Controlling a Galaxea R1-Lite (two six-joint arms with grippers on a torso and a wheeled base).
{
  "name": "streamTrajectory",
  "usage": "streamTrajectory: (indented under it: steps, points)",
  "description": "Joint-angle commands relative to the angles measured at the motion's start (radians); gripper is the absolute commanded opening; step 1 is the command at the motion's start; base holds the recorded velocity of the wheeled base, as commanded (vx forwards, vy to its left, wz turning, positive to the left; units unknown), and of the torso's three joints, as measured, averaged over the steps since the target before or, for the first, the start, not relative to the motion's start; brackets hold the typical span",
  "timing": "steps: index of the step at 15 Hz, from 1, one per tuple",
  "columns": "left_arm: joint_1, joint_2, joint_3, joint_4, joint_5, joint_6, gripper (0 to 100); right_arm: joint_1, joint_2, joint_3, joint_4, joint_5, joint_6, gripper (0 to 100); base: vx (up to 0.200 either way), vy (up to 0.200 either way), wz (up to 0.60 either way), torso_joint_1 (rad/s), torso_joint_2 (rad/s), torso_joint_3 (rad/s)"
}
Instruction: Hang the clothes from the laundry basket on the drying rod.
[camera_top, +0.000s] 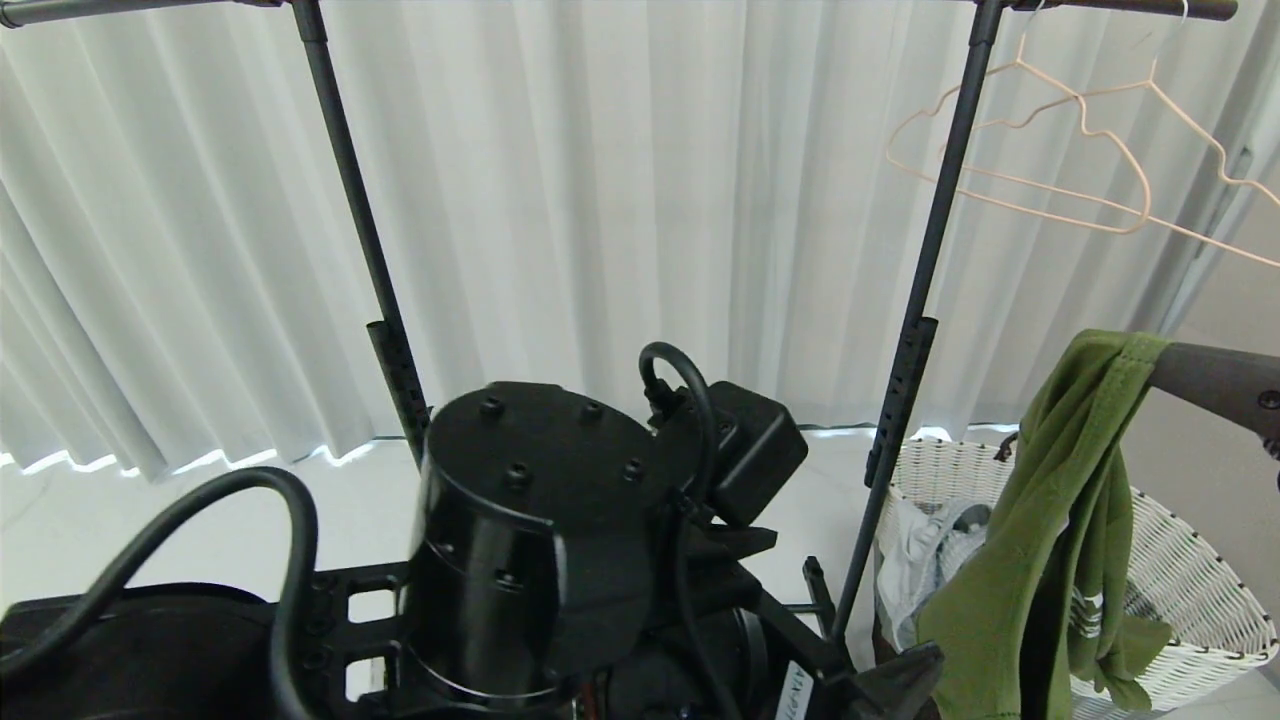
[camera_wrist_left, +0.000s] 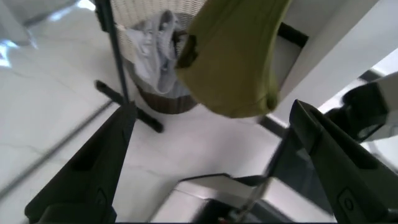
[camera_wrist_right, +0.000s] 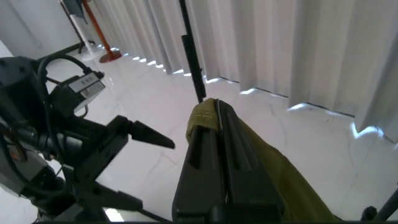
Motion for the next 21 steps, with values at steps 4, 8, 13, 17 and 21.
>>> streamTrajectory:
  steps: [4, 8, 13, 17, 21]
  points:
    - [-0.025, 0.131, -0.015, -0.175, 0.009, -0.069, 100, 0.019, 0.026, 0.02, -0.012, 0.0, 0.004, 0, 0.0, 0.0, 0.0, 0.0, 0.0, 0.0]
    - [-0.032, 0.243, -0.046, -0.283, 0.006, -0.069, 100, 0.046, 0.087, 0.02, -0.106, 0.0, 0.006, 0, 0.0, 0.0, 0.0, 0.0, 0.0, 0.0]
    - [0.001, 0.315, -0.11, -0.318, 0.01, -0.07, 100, 0.057, 0.08, 0.023, -0.107, 0.0, 0.004, 0, 0.0, 0.0, 0.0, 0.0, 0.0, 0.0]
    - [0.056, 0.361, -0.096, -0.318, 0.041, -0.064, 100, 0.057, 0.054, 0.043, -0.107, 0.0, 0.004, 0, 0.0, 0.0, 0.0, 0.0, 0.0, 0.0]
    - [0.063, 0.407, -0.087, -0.318, 0.063, -0.057, 100, 0.057, 0.046, 0.055, -0.107, 0.0, 0.004, 0, 0.0, 0.0, 0.0, 0.0, 0.0, 0.0]
